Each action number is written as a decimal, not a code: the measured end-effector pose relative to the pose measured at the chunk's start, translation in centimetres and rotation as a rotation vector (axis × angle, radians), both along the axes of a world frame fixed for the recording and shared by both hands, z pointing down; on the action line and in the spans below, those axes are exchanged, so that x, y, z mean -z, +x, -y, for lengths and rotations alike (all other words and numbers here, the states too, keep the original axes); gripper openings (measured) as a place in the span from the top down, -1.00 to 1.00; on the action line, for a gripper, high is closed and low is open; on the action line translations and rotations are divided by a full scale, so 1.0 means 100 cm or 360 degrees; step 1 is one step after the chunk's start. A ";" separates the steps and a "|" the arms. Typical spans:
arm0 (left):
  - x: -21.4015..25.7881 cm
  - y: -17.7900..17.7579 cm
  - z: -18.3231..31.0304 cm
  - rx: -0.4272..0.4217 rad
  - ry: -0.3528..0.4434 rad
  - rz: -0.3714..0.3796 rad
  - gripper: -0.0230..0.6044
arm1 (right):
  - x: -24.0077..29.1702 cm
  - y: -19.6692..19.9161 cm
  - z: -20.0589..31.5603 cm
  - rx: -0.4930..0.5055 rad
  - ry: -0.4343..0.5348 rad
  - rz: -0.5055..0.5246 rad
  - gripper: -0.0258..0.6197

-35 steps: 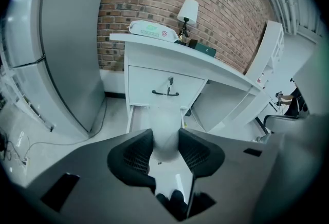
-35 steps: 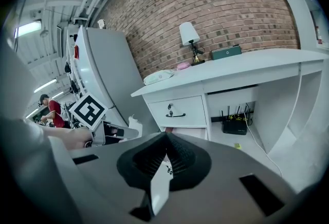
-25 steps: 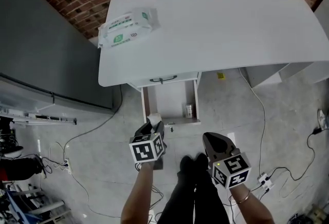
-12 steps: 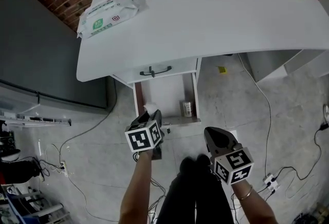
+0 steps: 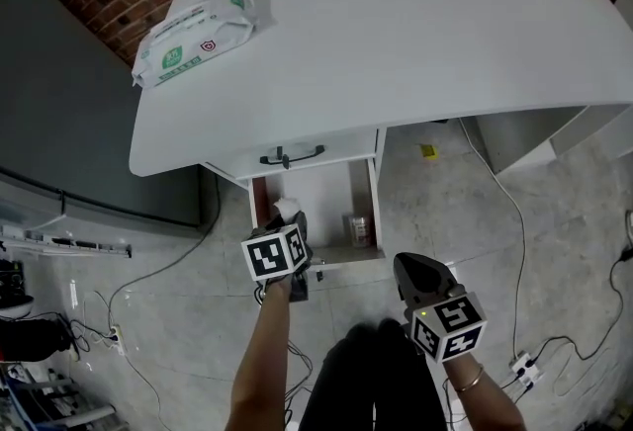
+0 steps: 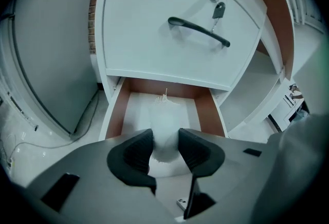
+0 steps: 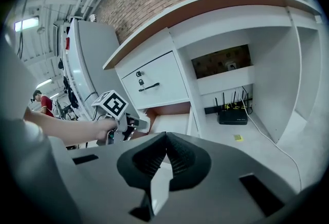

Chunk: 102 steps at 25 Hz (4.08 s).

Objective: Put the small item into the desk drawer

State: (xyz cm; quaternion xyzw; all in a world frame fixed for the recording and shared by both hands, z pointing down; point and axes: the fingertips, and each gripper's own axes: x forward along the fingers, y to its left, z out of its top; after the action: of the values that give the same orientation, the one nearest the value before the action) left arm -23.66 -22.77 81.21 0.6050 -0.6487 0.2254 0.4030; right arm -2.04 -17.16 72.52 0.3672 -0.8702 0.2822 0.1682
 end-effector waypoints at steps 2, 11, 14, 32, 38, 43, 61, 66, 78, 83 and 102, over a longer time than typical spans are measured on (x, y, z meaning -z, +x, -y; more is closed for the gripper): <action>-0.010 -0.002 0.009 -0.0007 -0.0017 0.0011 0.36 | -0.004 0.000 0.006 0.0000 0.0008 -0.0002 0.90; -0.057 -0.014 0.039 -0.0009 -0.0118 0.0067 0.36 | -0.024 0.011 0.026 -0.0026 0.0013 -0.0026 0.90; -0.070 -0.016 0.048 0.0007 -0.0145 0.0044 0.36 | -0.030 0.012 0.034 -0.0030 0.0017 -0.0025 0.90; -0.126 -0.015 0.061 0.0009 -0.0330 -0.0030 0.33 | -0.045 0.016 0.047 -0.0021 -0.0005 -0.0028 0.90; -0.104 -0.005 0.064 -0.0097 -0.0280 0.0038 0.07 | -0.035 0.017 0.043 -0.0033 -0.0022 -0.0033 0.90; -0.067 -0.007 0.055 -0.0097 -0.0219 0.0023 0.07 | -0.014 0.014 0.036 -0.0026 -0.0039 -0.0020 0.90; 0.146 0.009 -0.030 -0.0074 0.0083 0.0154 0.49 | 0.151 0.013 0.009 -0.0036 -0.0021 0.0006 0.90; 0.213 0.021 -0.052 -0.0124 0.0172 0.0173 0.58 | 0.202 0.019 0.004 -0.0065 -0.0015 0.0009 0.90; 0.338 0.044 -0.106 -0.0058 0.0338 0.0139 0.79 | 0.309 0.040 -0.008 -0.0087 0.0075 -0.0001 0.90; 0.380 0.053 -0.131 -0.0072 0.0400 0.0152 0.82 | 0.346 0.043 -0.024 -0.0086 0.0120 -0.0004 0.90; 0.505 0.084 -0.183 -0.0171 0.0703 0.0206 0.86 | 0.415 0.074 -0.086 -0.0127 0.0214 0.0018 0.90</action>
State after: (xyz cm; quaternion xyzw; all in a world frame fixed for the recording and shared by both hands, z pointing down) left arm -15.28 -4.46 30.74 0.6964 -0.6737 0.1375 0.2057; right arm 5.35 -8.57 31.05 0.4105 -0.8728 0.2316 0.1268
